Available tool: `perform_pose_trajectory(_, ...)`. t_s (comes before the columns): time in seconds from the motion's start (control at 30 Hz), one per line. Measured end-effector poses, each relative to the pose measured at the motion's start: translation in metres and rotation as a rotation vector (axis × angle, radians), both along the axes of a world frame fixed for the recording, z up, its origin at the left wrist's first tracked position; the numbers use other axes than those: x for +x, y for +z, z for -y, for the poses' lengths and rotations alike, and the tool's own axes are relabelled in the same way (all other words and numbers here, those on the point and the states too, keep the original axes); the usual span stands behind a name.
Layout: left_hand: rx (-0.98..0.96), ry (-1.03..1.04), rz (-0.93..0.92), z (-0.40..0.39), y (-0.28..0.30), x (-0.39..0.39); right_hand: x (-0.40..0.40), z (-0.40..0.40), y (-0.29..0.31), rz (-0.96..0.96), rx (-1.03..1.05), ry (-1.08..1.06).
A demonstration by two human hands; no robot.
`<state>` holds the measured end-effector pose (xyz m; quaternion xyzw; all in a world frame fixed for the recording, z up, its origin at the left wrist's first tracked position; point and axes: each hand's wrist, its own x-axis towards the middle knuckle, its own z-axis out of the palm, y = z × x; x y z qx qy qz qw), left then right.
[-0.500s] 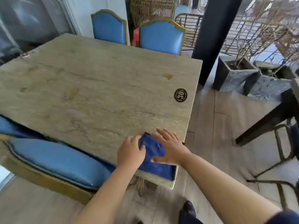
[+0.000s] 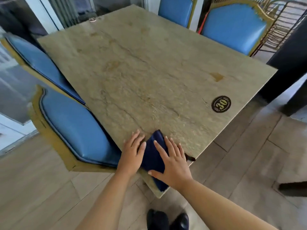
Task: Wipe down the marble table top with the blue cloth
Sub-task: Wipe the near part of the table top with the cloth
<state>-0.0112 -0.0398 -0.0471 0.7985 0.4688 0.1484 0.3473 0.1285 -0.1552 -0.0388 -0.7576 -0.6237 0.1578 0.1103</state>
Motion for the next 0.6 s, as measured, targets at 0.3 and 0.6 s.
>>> perform_pose_trajectory(0.3,-0.006,0.071,0.047,0.003,0.004,0.008,0.005,-0.008,0.006,-0.244,0.16,-0.13)
perform_pose_trajectory(0.6,0.168,0.026,0.045,-0.002,0.009,0.045,0.07,-0.027,0.03,-0.375,0.233,-0.377)
